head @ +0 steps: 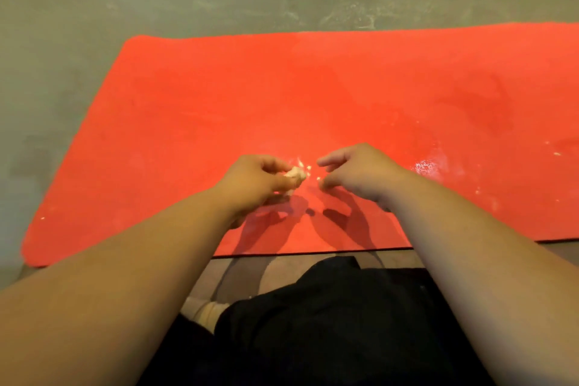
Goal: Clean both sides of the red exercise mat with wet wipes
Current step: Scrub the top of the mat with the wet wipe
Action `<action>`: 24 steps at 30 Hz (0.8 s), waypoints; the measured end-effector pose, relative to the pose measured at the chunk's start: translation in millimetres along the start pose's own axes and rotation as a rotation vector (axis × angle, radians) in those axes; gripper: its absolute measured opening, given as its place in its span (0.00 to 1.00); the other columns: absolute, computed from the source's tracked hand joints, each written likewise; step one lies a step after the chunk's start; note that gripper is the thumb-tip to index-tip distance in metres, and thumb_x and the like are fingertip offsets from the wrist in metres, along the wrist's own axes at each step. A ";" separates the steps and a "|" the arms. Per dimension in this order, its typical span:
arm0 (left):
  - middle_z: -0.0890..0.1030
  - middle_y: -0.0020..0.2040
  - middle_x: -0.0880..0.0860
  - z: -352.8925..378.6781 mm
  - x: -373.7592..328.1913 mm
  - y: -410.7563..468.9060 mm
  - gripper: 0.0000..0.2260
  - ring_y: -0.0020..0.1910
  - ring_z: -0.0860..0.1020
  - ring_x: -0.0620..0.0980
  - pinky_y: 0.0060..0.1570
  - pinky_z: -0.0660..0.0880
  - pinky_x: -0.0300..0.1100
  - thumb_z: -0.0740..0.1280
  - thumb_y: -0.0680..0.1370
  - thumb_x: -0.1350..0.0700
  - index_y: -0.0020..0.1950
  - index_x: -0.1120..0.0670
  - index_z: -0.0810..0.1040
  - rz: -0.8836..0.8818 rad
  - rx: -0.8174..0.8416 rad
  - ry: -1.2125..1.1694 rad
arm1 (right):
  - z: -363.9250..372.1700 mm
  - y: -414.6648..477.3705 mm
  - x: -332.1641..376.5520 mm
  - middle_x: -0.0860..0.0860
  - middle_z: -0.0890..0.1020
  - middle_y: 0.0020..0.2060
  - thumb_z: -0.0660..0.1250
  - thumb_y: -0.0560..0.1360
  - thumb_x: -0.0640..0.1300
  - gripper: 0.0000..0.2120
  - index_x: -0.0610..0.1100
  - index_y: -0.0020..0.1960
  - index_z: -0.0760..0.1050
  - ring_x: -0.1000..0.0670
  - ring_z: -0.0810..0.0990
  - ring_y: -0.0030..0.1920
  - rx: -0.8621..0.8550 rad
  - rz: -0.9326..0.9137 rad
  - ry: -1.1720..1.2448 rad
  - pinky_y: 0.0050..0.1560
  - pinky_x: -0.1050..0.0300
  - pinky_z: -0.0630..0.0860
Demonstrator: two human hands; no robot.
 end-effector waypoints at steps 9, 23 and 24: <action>0.79 0.38 0.56 -4.6 -58.3 -43.0 0.07 0.33 0.78 0.46 0.34 0.77 0.33 0.68 0.75 0.69 0.46 0.58 0.79 0.153 -0.022 -0.171 | 0.2 -43.2 40.6 0.47 0.83 0.38 0.70 0.72 0.36 0.04 0.42 0.45 0.80 0.52 0.81 0.37 0.036 -0.136 0.838 0.36 0.62 0.77; 0.82 0.44 0.51 -31.2 -35.9 -13.1 0.09 0.43 0.79 0.46 0.40 0.74 0.37 0.70 0.74 0.66 0.48 0.53 0.81 0.104 -0.104 0.045 | -16.1 -6.5 24.0 0.45 0.79 0.29 0.68 0.69 0.30 0.08 0.42 0.38 0.77 0.52 0.76 0.27 -0.353 -0.031 0.670 0.33 0.60 0.76; 0.81 0.51 0.53 -38.0 -21.2 -7.3 0.12 0.49 0.79 0.49 0.43 0.74 0.38 0.71 0.74 0.64 0.55 0.52 0.80 0.078 -0.107 0.235 | -23.0 1.1 11.8 0.45 0.80 0.30 0.68 0.69 0.33 0.07 0.44 0.37 0.78 0.51 0.76 0.29 -0.422 0.000 0.455 0.34 0.60 0.76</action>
Point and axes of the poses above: each hand's wrist, its own y-axis towards the middle knuckle, its own z-axis out of the palm, x = y × z, the point moved 8 cm from there along y, towards the middle knuckle
